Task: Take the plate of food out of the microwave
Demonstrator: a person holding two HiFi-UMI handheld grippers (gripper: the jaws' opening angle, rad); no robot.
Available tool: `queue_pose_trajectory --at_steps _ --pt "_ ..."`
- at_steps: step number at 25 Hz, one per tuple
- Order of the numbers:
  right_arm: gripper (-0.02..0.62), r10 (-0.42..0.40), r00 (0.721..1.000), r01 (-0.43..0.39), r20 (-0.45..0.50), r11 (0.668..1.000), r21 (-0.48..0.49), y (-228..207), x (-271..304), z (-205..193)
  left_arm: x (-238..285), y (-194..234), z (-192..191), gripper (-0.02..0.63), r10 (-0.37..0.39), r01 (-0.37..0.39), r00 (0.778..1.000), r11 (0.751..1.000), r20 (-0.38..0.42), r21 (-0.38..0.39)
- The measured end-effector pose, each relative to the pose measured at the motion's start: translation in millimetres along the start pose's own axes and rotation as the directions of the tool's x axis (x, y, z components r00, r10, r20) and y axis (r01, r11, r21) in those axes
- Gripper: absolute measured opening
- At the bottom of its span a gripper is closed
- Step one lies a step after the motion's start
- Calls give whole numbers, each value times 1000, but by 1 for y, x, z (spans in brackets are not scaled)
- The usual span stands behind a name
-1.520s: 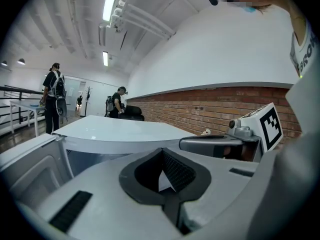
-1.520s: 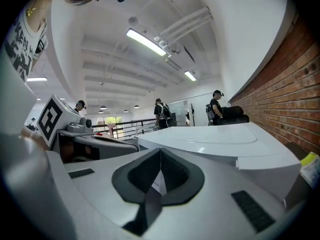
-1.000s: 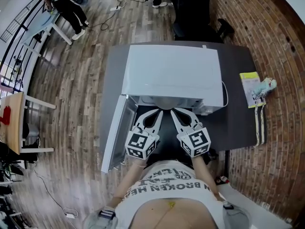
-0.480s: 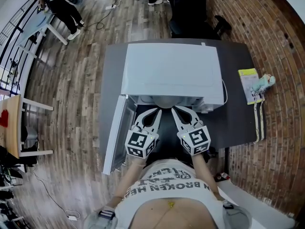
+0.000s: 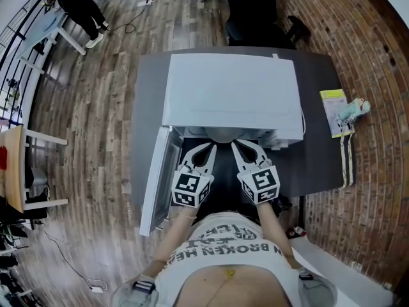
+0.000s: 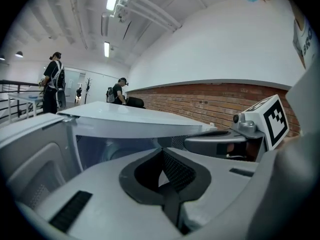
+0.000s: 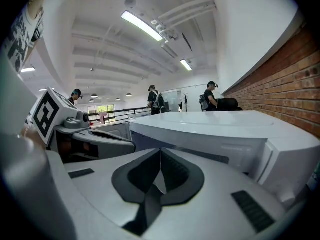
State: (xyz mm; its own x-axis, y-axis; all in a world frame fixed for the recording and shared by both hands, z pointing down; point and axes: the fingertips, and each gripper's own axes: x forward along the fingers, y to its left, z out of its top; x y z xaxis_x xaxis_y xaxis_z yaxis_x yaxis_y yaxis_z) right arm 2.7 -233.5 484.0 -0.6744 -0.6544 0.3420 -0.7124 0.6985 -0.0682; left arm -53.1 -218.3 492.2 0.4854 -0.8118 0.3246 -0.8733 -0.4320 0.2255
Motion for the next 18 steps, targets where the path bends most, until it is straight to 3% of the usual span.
queue_pose_trajectory --at_steps 18 --pt "9 -45 983 52 -175 998 34 -24 33 -66 34 35 -58 8 -2 -8 991 997 -131 -78"
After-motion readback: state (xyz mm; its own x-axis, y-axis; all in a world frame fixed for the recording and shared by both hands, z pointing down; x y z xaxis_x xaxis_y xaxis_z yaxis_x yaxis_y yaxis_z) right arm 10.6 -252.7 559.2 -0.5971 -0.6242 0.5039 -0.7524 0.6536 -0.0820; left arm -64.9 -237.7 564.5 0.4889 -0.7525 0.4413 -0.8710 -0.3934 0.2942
